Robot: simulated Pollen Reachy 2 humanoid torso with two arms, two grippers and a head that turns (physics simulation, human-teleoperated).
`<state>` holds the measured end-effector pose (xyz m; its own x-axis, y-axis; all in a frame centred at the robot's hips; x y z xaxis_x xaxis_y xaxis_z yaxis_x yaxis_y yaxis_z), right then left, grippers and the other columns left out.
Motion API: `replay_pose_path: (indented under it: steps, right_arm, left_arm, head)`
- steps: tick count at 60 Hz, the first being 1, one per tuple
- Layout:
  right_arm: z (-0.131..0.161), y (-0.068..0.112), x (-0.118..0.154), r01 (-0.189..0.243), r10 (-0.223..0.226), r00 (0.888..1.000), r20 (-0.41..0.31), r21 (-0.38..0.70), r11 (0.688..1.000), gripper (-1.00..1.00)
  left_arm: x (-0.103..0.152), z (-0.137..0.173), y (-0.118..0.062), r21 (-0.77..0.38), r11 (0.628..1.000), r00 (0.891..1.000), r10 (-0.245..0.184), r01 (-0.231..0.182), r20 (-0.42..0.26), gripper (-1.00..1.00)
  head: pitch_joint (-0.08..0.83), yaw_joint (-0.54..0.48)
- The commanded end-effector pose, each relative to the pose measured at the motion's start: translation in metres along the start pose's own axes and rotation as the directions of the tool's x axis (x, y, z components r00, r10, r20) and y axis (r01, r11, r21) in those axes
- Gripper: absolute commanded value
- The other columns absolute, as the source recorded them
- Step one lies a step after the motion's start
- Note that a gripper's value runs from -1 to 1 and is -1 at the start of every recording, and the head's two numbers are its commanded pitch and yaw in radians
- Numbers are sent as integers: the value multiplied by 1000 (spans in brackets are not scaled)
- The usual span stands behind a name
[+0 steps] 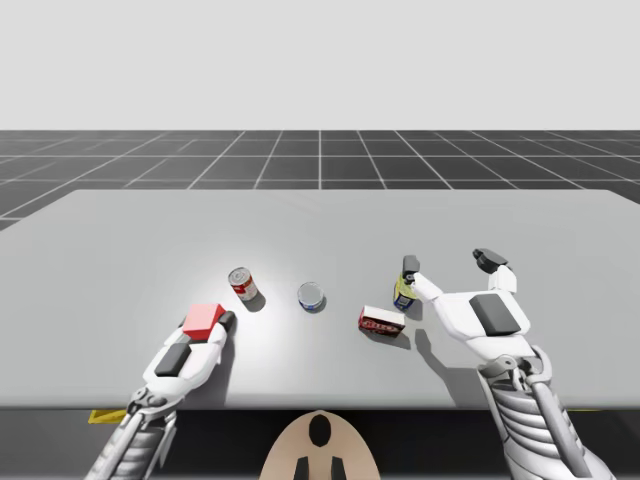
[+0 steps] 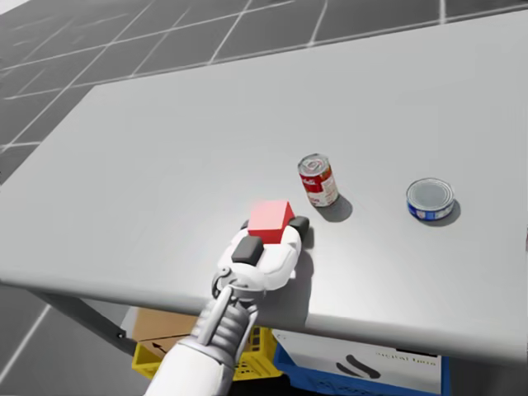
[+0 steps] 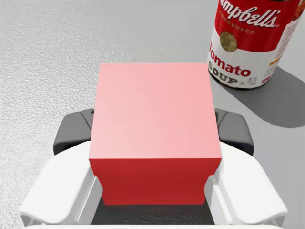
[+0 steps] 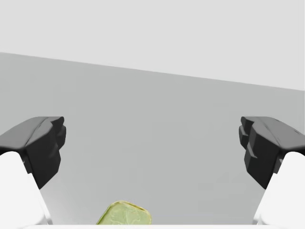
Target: Find the red cube and pick it up.
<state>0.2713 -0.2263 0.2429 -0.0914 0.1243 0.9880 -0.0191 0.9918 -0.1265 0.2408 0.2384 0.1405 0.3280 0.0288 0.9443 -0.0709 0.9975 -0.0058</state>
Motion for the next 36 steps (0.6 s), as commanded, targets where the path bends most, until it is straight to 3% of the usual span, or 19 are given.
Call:
replay_pose_path:
  steps: [1, 10, 21, 36]
  right_arm:
    - [0, 1, 0, 10, -10, 1000, -2, 0, 1000, -1000]
    - [0, 1, 0, 10, -10, 1000, -4, -2, 1000, -1000]
    - [-1, 0, -1, 12, -12, 1000, -5, -1, 1000, -1000]
    - [-1, -3, -1, 14, -14, 1000, -6, 1, 1000, -1000]
  left_arm:
    - [-11, 2, -10, 10, 999, 998, 53, -53, -33, 1000]
    - [-12, 1, -10, 11, 999, 998, 48, -48, -35, 1000]
    - [-12, 1, -10, 17, 999, 999, 38, -37, -30, 1000]
    - [10, 10, -8, 17, 1000, 1000, 22, -22, 19, 1000]
  head:
    - [634, 441]
    - [476, 446]
    - [346, 438]
    - [324, 451]
